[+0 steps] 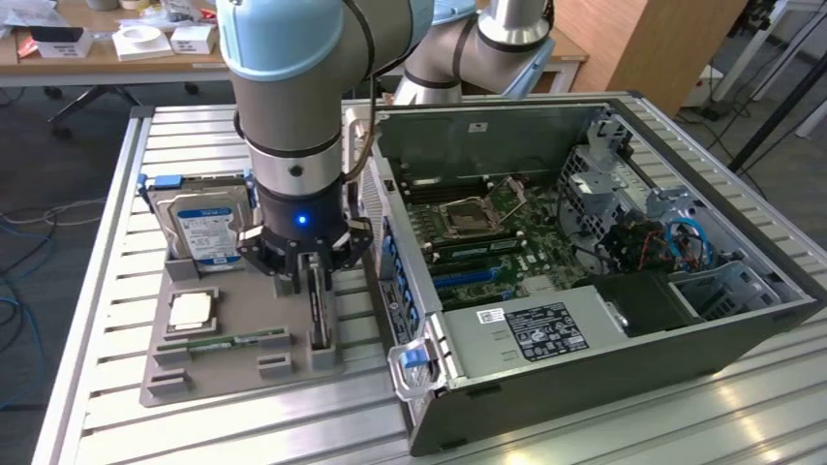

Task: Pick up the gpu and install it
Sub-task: 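Pick up the gpu and move the gpu toward the slot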

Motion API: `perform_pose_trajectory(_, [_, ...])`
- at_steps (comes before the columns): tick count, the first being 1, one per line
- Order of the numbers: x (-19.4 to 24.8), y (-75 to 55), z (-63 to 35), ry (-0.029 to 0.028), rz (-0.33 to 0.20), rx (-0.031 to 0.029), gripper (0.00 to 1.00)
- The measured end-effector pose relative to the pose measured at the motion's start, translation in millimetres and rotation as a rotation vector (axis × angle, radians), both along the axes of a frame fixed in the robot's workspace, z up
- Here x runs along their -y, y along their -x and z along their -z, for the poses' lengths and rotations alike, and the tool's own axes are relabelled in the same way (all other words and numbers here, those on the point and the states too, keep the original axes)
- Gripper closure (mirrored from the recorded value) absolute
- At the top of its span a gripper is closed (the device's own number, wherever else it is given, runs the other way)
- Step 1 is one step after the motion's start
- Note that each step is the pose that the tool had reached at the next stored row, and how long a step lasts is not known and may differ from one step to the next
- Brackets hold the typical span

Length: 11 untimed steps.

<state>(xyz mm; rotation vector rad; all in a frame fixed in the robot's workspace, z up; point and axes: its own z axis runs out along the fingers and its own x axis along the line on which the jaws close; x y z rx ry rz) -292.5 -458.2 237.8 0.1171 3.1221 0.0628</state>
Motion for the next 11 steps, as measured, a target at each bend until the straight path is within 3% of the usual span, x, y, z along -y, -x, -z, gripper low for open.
perform_pose_trajectory(11, [0.1,-0.8,0.2,0.0,0.0,-0.0002,0.58])
